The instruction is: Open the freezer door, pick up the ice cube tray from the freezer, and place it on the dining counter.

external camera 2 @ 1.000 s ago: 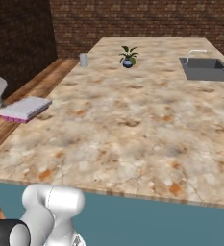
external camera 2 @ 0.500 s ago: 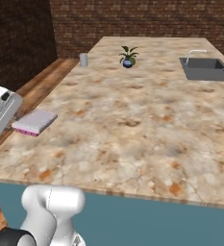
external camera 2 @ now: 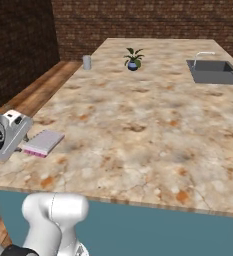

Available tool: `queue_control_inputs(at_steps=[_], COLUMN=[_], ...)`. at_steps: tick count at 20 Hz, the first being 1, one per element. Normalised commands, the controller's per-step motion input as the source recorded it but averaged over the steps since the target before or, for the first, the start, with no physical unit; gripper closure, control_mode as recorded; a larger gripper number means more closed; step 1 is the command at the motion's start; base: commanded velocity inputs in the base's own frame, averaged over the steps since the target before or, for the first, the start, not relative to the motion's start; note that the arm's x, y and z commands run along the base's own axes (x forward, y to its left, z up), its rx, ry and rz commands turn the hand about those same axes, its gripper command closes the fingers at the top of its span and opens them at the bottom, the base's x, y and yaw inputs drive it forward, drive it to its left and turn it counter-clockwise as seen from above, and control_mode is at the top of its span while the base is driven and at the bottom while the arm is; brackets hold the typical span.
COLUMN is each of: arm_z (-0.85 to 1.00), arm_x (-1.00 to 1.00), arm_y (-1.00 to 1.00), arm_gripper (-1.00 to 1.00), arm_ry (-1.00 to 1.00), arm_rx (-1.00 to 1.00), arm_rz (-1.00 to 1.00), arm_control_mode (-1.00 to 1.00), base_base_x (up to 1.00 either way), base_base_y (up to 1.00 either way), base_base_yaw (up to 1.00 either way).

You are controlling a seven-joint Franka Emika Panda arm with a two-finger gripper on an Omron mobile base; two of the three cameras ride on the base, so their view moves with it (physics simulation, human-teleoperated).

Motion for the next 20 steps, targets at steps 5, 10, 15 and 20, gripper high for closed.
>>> queue_control_inputs(at_steps=[5, 10, 15, 20], arm_z=[-0.50, -0.42, -0.53, -0.47], arm_x=[0.28, 0.25, 0.27, 0.37], arm_y=[0.00, 0.01, 0.11, 0.15], arm_gripper=[1.00, 1.00, 1.00, 1.00], arm_ry=[0.02, 0.05, 0.04, 0.01], arm_rx=[0.02, 0.06, 0.03, 0.00], arm_rz=[-0.01, 0.00, 0.00, 0.00], arm_control_mode=[-1.00, -1.00, -1.00, -1.00], base_base_x=[0.00, 0.00, 0.00, 0.00], base_base_y=[0.00, 0.00, 0.00, 0.00], base_base_yaw=[0.00, 0.00, 0.00, 0.00])
